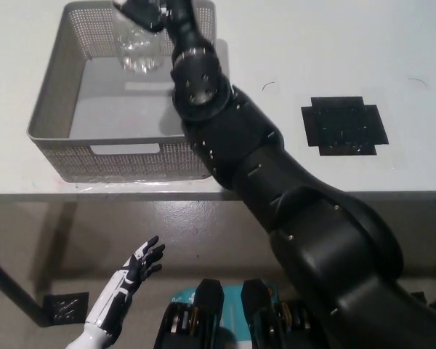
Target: Use the right hand to pick up a water botttle and place it into a container on the left side
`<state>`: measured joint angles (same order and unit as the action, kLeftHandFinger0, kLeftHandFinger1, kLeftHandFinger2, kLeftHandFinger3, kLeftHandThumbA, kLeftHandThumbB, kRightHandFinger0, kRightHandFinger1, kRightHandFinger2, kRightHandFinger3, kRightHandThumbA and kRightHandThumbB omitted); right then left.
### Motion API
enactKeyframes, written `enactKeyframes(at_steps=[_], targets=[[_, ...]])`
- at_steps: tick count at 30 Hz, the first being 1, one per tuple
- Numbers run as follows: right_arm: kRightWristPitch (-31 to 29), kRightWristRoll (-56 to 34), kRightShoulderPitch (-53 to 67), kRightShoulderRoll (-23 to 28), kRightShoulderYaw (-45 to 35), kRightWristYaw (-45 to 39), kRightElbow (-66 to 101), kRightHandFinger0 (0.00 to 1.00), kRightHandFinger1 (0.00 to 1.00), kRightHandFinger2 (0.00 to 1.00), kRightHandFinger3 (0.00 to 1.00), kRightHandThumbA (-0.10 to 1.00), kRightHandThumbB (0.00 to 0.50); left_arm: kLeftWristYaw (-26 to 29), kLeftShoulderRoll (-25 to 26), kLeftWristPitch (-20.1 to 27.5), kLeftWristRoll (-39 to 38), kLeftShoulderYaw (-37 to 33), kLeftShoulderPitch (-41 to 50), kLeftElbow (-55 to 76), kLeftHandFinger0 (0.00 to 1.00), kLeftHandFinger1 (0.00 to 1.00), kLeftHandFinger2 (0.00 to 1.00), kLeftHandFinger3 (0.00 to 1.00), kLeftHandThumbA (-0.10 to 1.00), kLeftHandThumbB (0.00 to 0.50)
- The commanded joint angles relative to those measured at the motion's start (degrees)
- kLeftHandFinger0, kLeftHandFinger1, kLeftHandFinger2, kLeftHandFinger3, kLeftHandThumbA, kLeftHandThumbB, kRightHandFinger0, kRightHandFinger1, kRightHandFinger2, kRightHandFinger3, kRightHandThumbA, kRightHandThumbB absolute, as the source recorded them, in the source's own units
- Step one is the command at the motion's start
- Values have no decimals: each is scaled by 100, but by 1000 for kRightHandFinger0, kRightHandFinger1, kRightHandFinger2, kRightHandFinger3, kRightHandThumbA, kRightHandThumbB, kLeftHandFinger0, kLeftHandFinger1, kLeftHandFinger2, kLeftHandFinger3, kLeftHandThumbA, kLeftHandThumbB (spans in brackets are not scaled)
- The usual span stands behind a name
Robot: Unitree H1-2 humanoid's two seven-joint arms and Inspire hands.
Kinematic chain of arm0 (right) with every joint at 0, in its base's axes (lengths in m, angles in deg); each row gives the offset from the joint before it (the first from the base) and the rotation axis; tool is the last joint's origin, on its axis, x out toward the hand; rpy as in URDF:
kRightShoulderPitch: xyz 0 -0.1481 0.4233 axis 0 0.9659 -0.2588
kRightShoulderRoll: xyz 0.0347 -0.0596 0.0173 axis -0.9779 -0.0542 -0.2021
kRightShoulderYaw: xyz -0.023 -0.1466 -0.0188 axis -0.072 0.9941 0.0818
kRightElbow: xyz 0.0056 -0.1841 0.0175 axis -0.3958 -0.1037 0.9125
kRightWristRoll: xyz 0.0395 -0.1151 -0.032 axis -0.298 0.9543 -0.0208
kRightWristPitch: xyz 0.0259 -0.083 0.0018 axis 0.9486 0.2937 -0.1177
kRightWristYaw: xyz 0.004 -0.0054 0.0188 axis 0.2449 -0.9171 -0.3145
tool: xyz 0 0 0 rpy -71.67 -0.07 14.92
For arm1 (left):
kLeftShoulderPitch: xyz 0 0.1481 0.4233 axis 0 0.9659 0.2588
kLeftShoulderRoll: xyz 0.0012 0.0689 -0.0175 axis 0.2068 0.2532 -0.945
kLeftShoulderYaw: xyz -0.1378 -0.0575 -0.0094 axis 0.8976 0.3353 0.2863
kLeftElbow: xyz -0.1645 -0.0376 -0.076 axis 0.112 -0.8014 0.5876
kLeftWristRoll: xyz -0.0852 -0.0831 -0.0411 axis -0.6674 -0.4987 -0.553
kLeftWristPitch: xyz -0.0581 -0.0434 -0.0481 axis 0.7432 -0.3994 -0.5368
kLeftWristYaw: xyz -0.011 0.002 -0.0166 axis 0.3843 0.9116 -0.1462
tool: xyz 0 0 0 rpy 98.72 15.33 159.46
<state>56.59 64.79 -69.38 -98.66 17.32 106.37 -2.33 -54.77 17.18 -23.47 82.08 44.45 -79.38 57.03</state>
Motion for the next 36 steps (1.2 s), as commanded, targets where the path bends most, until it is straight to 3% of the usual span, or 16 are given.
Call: enactKeyframes(at_steps=[1,4,5,6,7,8,9,10,12,13,15,17,19,31,33,36], targets=[[-179,258,-302,75,202,-7,-120,0,233,735,675,-100,142,-65,103,60,37,-43,-80,242,1000,1000,1000,1000,1000,202],[-67,279,-234,138,310,-152,-196,0,156,583,649,-100,164,-101,122,-23,36,-66,-74,298,1000,1000,1000,1000,1000,202],[-33,264,-194,165,332,-287,-223,32,221,612,691,-100,183,-115,122,-36,17,-70,-71,315,1000,1000,1000,1000,1000,201],[52,227,-186,182,323,-432,-235,156,339,618,694,48,195,-119,127,-29,19,-74,-76,319,1000,1000,1000,1000,1000,200],[39,129,-129,251,304,-1024,-242,548,795,1000,1000,301,280,-126,124,-51,0,-76,-85,311,1000,1000,1000,1000,1000,204],[11,121,-111,266,309,-1143,-240,665,832,1000,1000,379,298,-133,127,-59,-9,-78,-85,311,1000,1000,1000,1000,1000,204],[91,170,-99,292,369,-1317,-254,896,1000,1000,1000,515,339,-122,130,-77,16,-82,-77,329,1000,1000,1000,1000,1000,205],[128,199,-78,326,414,-1507,-260,1000,1000,1000,1000,633,390,-126,131,-75,18,-87,-78,330,1000,1000,1000,1000,1000,205],[149,226,-57,361,463,-1658,-246,1000,1000,1000,1000,711,416,-143,135,-76,13,-96,-86,321,1000,1000,1000,1000,1000,206],[178,326,-28,398,579,-1836,-255,1000,1000,1000,1000,854,452,-146,137,-30,22,-99,-101,286,1000,1000,1000,1000,1000,208],[257,407,-27,418,690,-1902,-242,1000,1000,1000,1000,945,487,-147,147,-32,48,-104,-106,299,1000,1000,1000,1000,1000,212],[354,365,-35,434,705,-2020,-205,1000,1000,1000,1000,1000,454,-187,153,-35,10,-114,-121,299,1000,1000,1000,1000,1000,209],[291,312,-13,450,674,-2036,-168,1000,1000,1000,1000,1000,435,-196,152,-35,-4,-123,-137,299,1000,1000,1000,1000,1000,201],[-152,311,-2,779,572,-1796,265,1000,1000,1000,1000,1000,492,-162,185,-118,35,-134,-140,319,1000,1000,1000,1000,1000,218],[-176,284,109,965,505,-1785,803,1000,1000,1000,1000,1000,465,-180,194,-98,23,-140,-138,307,1000,1000,1000,1000,1000,222],[-22,94,445,1255,304,-2002,1986,1000,1000,1000,1000,1000,476,-186,215,-75,37,-142,-147,285,1000,1000,1000,1000,1000,220]])
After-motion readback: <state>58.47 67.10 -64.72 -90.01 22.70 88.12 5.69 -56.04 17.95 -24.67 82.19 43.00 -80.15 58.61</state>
